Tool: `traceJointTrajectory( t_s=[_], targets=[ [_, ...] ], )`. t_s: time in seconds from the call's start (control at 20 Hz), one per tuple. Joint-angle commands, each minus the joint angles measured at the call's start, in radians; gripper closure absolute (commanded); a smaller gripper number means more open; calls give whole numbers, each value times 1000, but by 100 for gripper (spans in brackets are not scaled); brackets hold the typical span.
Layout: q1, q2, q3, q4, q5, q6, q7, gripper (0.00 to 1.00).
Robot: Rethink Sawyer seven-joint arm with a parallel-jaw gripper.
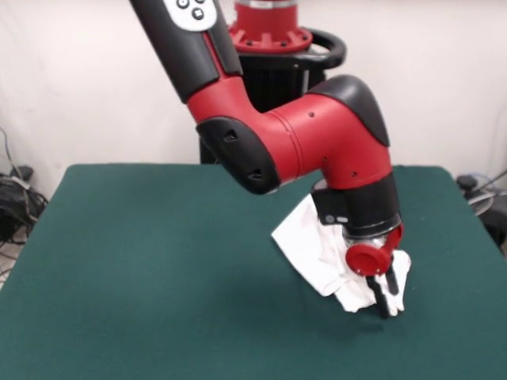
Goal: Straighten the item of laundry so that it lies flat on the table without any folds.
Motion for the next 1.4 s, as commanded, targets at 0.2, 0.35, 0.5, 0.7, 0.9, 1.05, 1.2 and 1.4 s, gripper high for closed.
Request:
traceJointTrajectory(
  t_s=[0.2,0.35,0.5,0.7,0.9,1.05,1.2,1.4],
  targets=[
    [-25,9,80,9,-10,62,-73,0],
    [-23,24,74,1,-12,77,-77,0],
    [-27,46,75,-1,-3,102,-92,0],
    [-37,90,82,-5,1,122,-122,0],
    [-46,119,85,-9,7,148,-143,0],
    [-59,156,98,-8,21,181,-177,0],
    [-72,175,114,-2,32,203,-199,0],
    [-85,178,139,6,20,191,-208,0]
  ],
)
